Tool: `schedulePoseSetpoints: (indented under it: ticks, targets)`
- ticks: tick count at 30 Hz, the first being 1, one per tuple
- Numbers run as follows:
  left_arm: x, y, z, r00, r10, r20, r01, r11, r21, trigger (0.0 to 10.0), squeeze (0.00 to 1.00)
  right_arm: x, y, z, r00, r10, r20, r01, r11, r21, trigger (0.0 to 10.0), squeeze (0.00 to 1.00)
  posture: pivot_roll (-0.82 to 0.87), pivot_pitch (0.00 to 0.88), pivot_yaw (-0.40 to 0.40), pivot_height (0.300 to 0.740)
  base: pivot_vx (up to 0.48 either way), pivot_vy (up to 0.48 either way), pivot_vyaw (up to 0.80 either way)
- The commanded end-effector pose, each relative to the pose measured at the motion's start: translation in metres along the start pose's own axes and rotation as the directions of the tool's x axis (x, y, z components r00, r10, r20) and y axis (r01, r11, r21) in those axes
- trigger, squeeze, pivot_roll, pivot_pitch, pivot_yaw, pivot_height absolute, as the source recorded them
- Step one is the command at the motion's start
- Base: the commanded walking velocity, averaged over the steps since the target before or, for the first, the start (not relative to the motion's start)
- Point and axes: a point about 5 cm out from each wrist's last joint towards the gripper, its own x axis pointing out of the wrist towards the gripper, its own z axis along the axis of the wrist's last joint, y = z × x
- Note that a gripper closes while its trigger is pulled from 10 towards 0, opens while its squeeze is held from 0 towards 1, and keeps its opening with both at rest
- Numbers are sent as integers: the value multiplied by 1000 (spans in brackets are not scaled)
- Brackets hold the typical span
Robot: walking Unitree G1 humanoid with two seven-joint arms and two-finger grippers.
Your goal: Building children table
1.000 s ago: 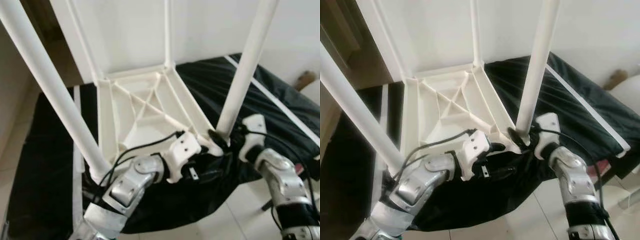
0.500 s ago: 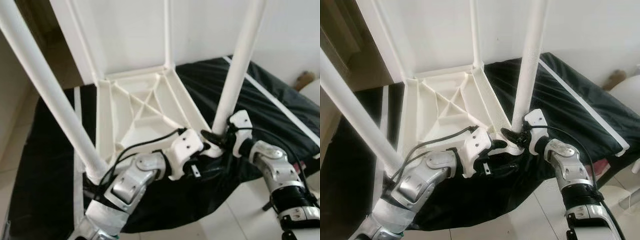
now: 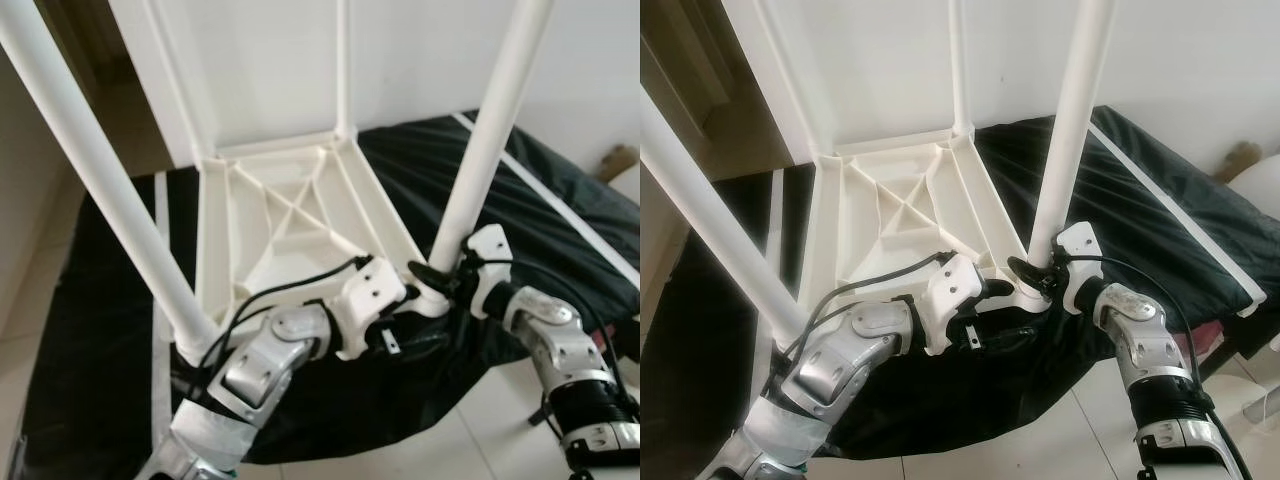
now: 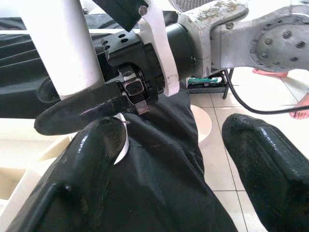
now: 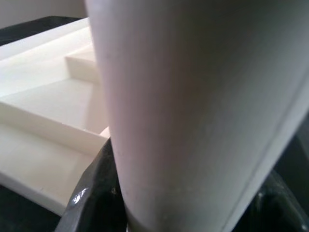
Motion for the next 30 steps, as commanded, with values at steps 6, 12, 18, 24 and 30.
schedulePoseSetpoints:
  ticks: [6,12,18,24,30]
  targets:
    - [-2,-2,-3,999,-42,-3,42,999,-12,10000,0,0,2,-16,959,-267,-93,272,962,40,10000,0,-115,0,69,740,0,0,0]
    - [-2,-3,-4,999,-44,-5,44,999,-13,10000,0,1,8,-16,937,-336,-95,343,937,67,10000,0,-115,0,69,740,0,0,0]
    - [-1,-4,-4,999,-51,-6,51,999,-11,10000,0,-1,19,-25,826,-539,-165,562,806,184,10000,0,-117,0,64,740,0,0,0]
    - [-1,-5,-5,999,-48,-5,48,999,-12,10000,0,0,35,-31,668,-712,-219,744,648,163,10000,0,-105,0,48,740,0,0,0]
    - [-2,-6,-6,999,-40,-6,40,999,-14,10000,0,12,61,-24,704,-682,-197,710,675,202,10000,0,-95,0,44,740,0,0,0]
